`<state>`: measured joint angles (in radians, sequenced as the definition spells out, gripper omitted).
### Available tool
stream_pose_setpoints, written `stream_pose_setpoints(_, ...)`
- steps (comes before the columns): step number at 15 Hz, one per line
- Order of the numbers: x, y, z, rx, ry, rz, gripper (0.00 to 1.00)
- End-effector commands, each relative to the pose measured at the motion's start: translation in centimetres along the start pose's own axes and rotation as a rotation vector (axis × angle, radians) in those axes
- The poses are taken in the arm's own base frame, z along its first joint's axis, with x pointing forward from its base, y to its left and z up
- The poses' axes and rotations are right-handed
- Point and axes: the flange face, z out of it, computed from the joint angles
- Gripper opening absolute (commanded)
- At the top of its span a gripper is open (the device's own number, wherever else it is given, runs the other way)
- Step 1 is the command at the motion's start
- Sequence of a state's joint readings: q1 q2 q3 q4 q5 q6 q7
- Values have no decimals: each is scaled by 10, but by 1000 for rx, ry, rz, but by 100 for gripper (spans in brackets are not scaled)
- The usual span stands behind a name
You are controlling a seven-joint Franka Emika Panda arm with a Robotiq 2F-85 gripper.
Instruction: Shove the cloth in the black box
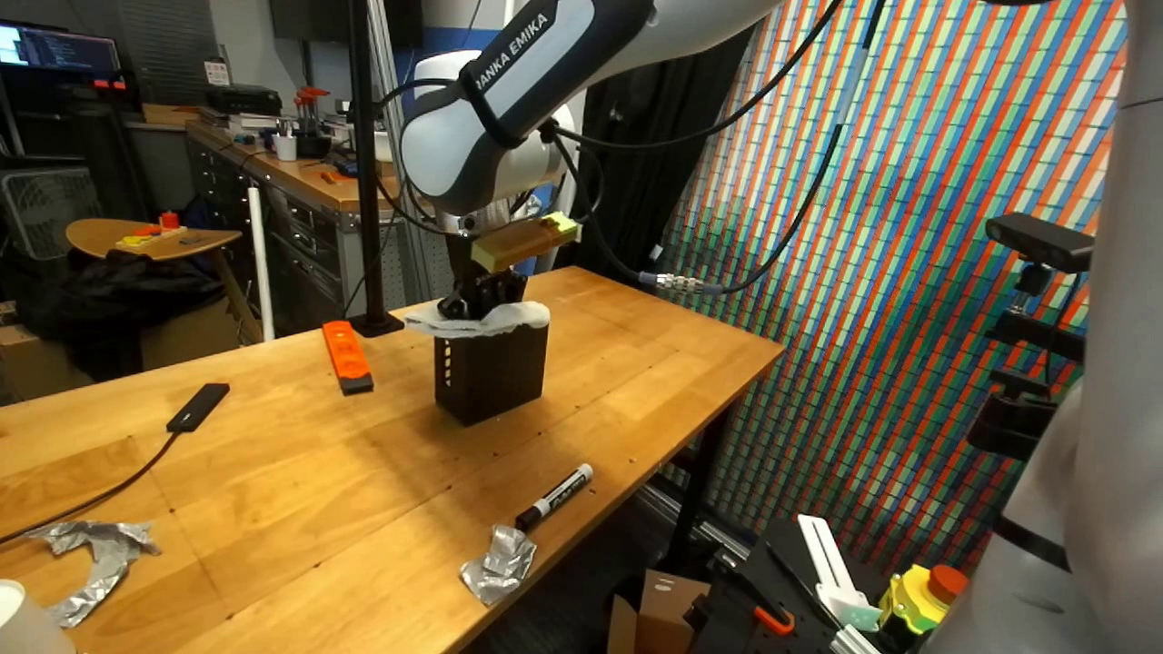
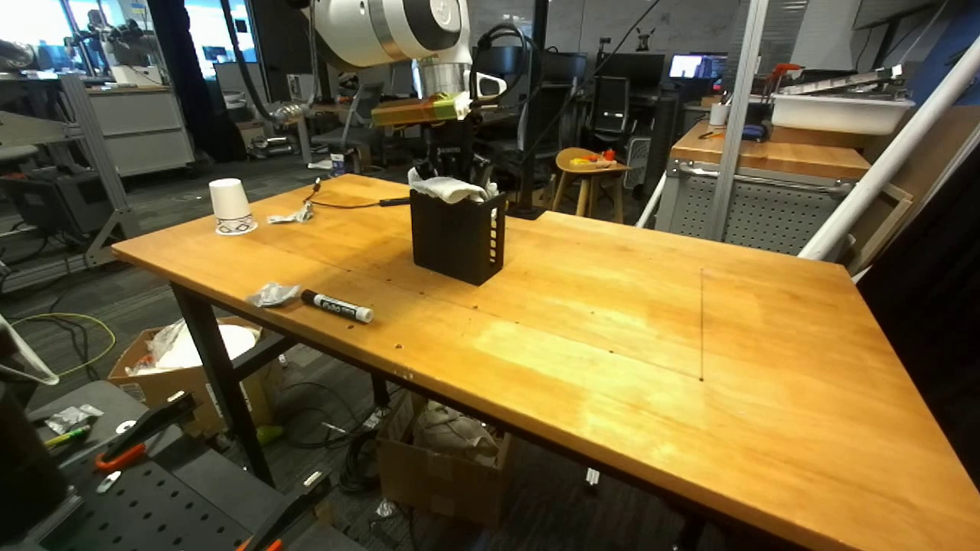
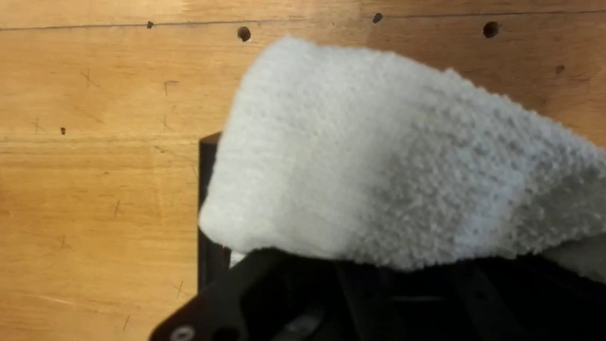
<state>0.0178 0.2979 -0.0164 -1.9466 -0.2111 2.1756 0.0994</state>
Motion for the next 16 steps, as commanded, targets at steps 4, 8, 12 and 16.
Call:
stream_pose_setpoints(4, -8, 14, -24, 59, 6, 49, 79)
stream_pose_setpoints(8, -10, 14, -39, 61, 28, 50, 100)
stream_pose_setpoints(12, -11, 18, -49, 59, 44, 51, 100)
stream_pose_setpoints(16, -12, 19, -52, 67, 42, 44, 74)
